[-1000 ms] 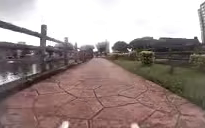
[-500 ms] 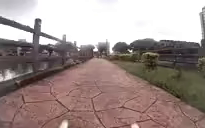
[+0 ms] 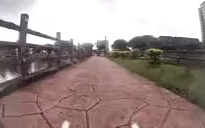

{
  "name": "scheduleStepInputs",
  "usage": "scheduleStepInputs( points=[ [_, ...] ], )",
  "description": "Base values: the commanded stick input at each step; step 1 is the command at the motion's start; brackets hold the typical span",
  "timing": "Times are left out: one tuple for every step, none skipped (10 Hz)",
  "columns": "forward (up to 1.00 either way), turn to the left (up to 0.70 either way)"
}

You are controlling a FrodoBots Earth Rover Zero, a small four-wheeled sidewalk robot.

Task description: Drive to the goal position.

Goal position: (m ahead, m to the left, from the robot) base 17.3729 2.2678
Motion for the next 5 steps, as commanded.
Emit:
scheduleStepInputs(
  points=[
    [0.7,0.0],
    [0.7,0.0],
    [0.7,0.0],
    [0.7,0.0],
    [0.7,-0.01]
  ],
)
